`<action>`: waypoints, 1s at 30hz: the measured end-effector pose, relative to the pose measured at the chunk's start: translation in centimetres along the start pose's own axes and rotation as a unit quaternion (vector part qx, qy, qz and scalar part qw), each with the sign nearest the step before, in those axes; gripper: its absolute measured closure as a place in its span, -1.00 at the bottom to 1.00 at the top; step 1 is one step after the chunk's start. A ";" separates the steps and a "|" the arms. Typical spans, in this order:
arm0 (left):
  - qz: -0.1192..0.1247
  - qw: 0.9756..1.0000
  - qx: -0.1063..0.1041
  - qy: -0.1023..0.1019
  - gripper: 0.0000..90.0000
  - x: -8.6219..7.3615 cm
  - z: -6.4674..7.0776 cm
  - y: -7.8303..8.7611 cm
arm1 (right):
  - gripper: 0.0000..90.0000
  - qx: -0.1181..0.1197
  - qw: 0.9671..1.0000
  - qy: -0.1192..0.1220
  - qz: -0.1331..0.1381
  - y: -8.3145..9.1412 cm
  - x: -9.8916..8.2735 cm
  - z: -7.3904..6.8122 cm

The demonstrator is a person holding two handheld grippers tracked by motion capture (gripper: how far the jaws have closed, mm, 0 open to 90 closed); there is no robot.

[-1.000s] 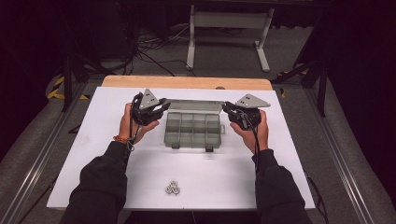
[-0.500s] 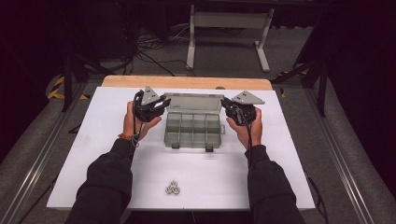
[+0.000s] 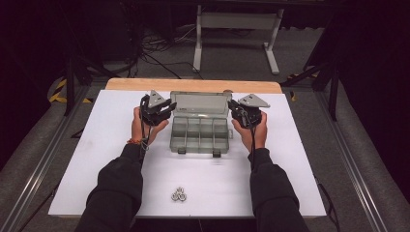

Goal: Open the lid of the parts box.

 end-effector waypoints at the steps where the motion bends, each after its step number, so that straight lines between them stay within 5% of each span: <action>1: -0.002 1.000 -0.002 0.001 0.60 0.0 0.1 -0.1 | 0.82 -0.003 1.000 0.001 -0.001 -0.1 -0.1 0.0; 30: -0.047 0.999 0.018 0.004 0.75 -2.0 0.5 -2.4 | 0.84 -0.011 0.998 -0.041 -0.041 -3.3 -3.6 0.3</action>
Point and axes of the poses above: each handheld gripper's, and its own axes: y roughly backward along the jaws, x roughly out of its top, z roughly to its right, the point moved 3 cm from there along -y, roughly forward along the jaws, and after that the axes turned 9 degrees about x, right-handed, at the moved point
